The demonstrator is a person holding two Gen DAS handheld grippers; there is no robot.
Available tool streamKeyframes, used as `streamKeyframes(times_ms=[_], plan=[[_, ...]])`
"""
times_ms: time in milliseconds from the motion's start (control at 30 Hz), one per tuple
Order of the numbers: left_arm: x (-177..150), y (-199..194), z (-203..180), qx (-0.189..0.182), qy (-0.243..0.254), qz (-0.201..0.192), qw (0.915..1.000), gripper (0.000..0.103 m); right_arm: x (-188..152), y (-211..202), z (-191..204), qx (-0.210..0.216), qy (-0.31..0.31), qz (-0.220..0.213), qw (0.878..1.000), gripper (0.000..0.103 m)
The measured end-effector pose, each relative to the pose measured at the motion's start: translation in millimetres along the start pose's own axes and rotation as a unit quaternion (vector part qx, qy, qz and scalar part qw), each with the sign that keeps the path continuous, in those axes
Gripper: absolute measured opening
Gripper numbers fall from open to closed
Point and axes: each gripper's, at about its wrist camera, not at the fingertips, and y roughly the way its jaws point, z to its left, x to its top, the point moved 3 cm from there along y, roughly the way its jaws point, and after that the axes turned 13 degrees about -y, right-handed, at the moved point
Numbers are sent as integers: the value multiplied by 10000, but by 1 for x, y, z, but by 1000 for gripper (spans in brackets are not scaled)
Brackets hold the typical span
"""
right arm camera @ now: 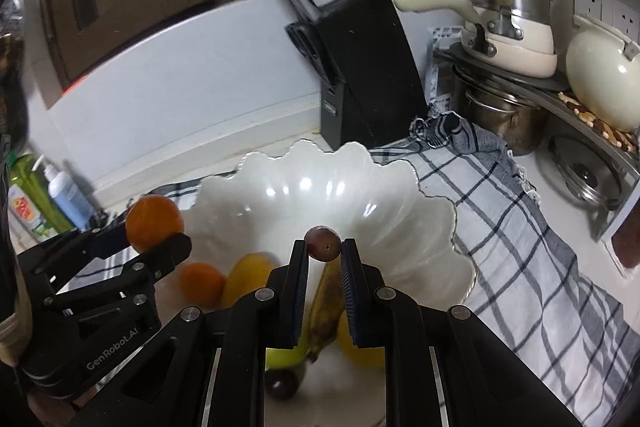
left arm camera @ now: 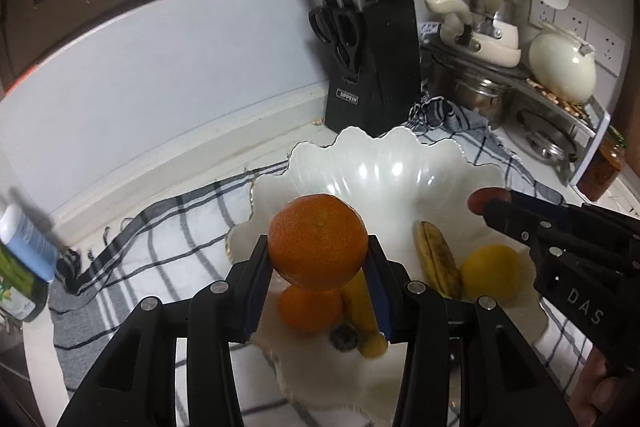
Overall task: Organize fruits
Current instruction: 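Carry tangerine and red date into the white bowl and open both tools, then lift both open tools out of the white bowl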
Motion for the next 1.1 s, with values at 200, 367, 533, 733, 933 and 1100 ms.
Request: streamKeyframes(times_ms=[200,367,533,733,933,1100], plan=[[0,21,-1,66,-59,156,9998,45,-1,24,-11,-14,90,238,9997,18],[-5,31,-3,126,-57,305,9994,47,-3,28,-15,-153,64,285,9995,19],[-4,24,-3,291,-91,106,9995,76,-2,20,-15,-299,20,189,9994,49],[0,7,0,438,-89,-30,9990,85,4,2,-15,-599,19,21,9982,85],[-4,-18,6,565,-72,-171,9982,96,7,-23,-11,-838,-25,-126,9964,95],[-12,-46,8,686,-202,-363,9968,103,0,-46,-6,-811,81,-223,9964,99]])
